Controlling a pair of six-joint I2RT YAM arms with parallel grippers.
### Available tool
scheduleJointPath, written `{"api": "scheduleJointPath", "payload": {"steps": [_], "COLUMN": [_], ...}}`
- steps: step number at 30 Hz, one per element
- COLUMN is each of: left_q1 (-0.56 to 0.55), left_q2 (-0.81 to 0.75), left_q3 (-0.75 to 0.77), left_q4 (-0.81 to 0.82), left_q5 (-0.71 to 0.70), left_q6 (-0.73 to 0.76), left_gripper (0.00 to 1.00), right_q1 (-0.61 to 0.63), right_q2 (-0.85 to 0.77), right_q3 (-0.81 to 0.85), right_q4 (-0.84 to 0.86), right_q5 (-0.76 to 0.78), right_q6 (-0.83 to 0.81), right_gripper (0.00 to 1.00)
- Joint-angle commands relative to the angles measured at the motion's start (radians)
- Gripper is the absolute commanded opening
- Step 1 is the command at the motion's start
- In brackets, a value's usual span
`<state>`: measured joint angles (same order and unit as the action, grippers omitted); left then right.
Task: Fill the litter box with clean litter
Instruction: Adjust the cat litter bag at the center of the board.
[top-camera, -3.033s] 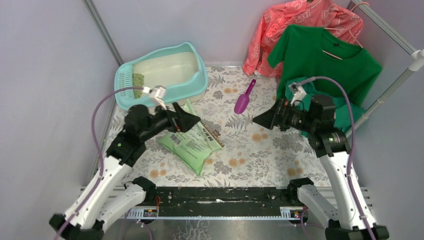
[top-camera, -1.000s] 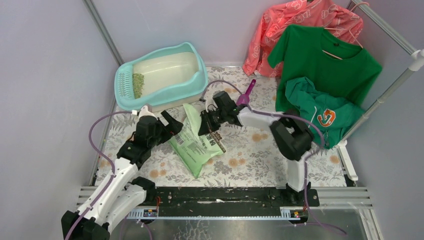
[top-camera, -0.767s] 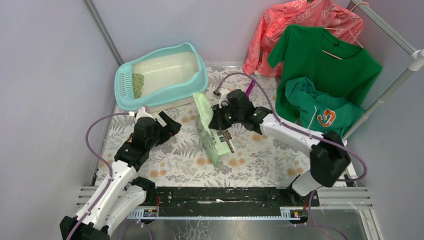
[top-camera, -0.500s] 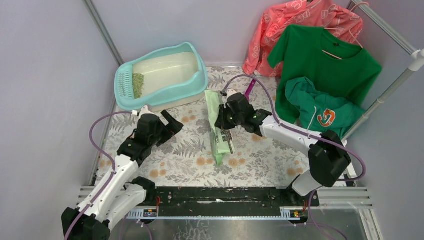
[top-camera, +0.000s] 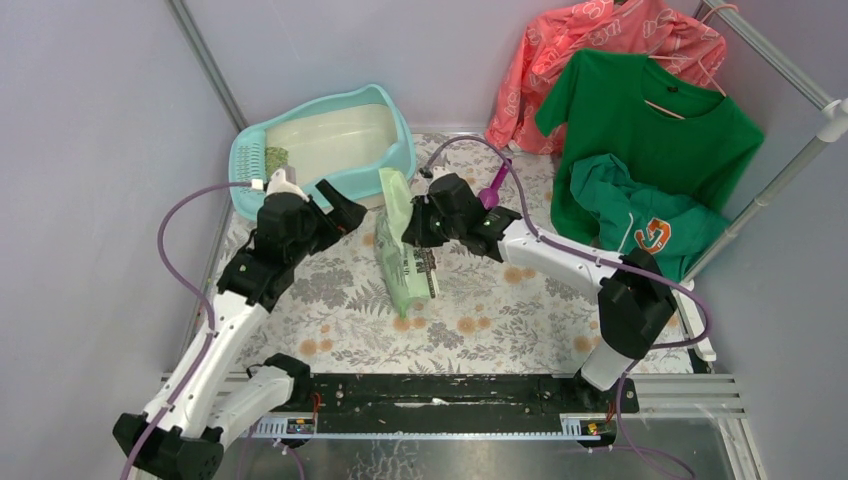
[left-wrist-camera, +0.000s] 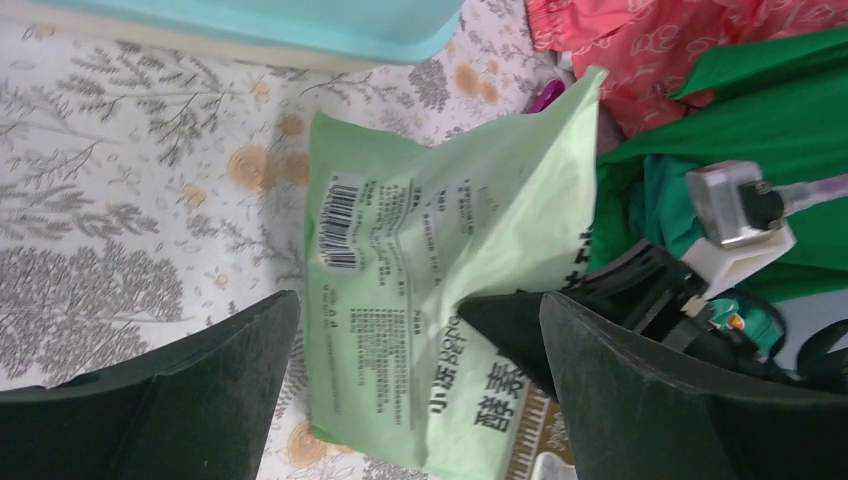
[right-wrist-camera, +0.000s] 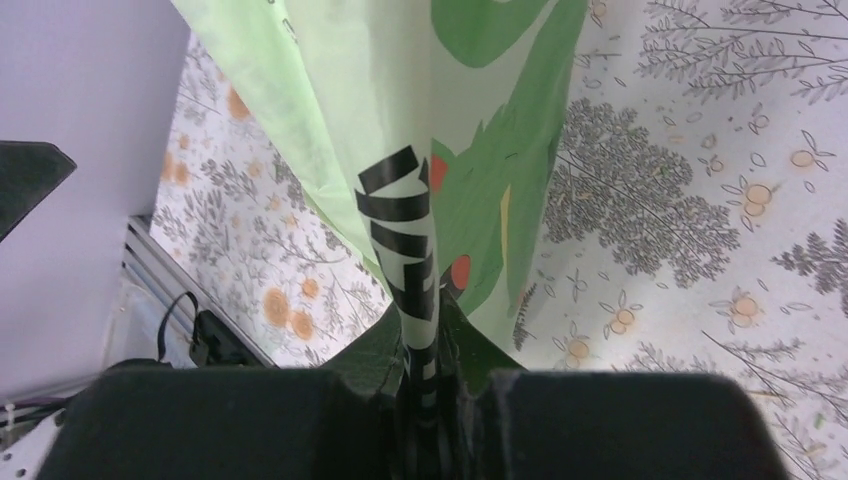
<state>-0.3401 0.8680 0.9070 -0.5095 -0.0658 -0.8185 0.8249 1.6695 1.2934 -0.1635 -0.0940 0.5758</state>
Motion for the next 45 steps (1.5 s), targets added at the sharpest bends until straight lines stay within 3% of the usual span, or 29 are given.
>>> {"api": "scheduleJointPath", "payload": {"steps": [1,3,7,8,9,20,24,32,37,45], "left_q1": [0.006,0.006,0.001,-0.002,-0.003,-0.030,-0.076,-0.186,-0.217,-0.274], "left_q2": [0.098,0.136,0.197,0.201,0.198,-0.069,-0.056,-0.025,-0.024,0.029], "left_q3": [0.053,-0.002,-0.132,-0.156,-0.174,-0.369,-0.377,-0.361,-0.358,-0.354], "left_q4": [-0.001,0.072,0.210,0.224,0.230,0.252,0.253,0.254,0.255,0.332], "left_q5": [0.075,0.163,0.254,0.255,0.252,0.204,0.187,0.103,0.078,0.074], "left_q6": [0.037,0.013,-0.016,-0.014,-0.014,-0.101,-0.111,-0.138,-0.151,-0.173], "left_gripper": [0.99,0.99,0.98,0.98,0.98,0.98,0.96,0.96,0.96,0.96], "right_q1": [-0.008,-0.013,-0.018,-0.020,-0.024,-0.185,-0.261,-0.339,-0.396,-0.412], "right_q2": [-0.010,0.028,0.086,0.092,0.092,-0.205,-0.272,-0.323,-0.398,-0.471], "right_q3": [-0.035,-0.092,-0.201,-0.223,-0.244,-0.617,-0.760,-0.921,-0.945,-0.824], "right_q4": [0.238,0.275,0.350,0.348,0.343,0.363,0.432,0.541,0.497,0.303], "right_q5": [0.026,0.008,-0.053,-0.061,-0.070,-0.071,-0.103,-0.203,-0.207,-0.135], "right_q6": [0.083,0.080,0.029,0.014,-0.004,-0.001,0.034,0.094,0.065,-0.009], "right_gripper": [0.00,0.07,0.51,0.69,0.74,0.85,0.90,0.91,0.92,0.94]}}
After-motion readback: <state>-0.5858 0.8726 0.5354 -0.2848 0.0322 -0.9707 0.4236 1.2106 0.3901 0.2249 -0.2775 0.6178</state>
